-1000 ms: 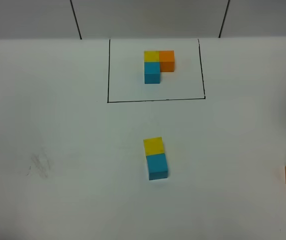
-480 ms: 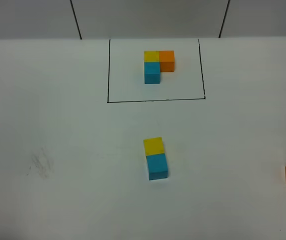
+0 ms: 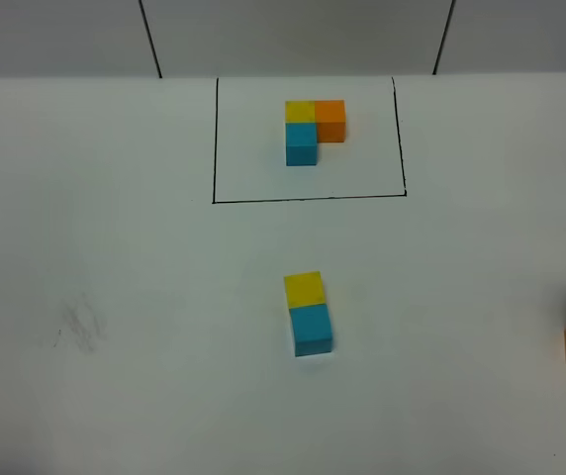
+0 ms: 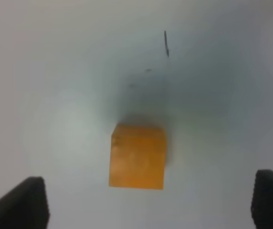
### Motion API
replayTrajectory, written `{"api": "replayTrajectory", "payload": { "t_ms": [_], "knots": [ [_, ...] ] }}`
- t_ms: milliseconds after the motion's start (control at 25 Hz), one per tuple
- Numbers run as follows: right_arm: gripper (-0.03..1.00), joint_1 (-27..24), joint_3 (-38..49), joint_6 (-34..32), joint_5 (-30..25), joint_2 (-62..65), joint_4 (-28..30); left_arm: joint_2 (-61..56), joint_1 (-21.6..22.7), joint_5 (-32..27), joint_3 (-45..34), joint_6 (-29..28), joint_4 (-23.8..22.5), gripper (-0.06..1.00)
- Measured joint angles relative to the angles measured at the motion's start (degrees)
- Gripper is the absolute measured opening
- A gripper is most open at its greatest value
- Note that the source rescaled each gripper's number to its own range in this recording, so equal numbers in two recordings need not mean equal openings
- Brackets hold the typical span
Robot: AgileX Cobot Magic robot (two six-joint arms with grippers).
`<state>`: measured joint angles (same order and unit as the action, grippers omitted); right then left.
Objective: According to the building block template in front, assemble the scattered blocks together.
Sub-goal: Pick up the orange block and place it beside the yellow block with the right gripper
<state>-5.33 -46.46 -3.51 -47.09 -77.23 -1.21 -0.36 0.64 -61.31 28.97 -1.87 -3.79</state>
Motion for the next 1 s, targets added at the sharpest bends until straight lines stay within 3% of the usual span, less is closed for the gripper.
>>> {"api": "replayTrajectory", "payload": {
  "t_ms": [560,1000],
  "knots": [
    [0.79,1.58,5.60,-0.55,10.84,-10.39,-1.51,0.00,0.00,0.00,0.00,0.00,0.00,0.65],
    [0.79,1.58,5.60,-3.48,12.10,-16.33,-1.52,0.00,0.00,0.00,0.00,0.00,0.00,0.65]
  ]
}}
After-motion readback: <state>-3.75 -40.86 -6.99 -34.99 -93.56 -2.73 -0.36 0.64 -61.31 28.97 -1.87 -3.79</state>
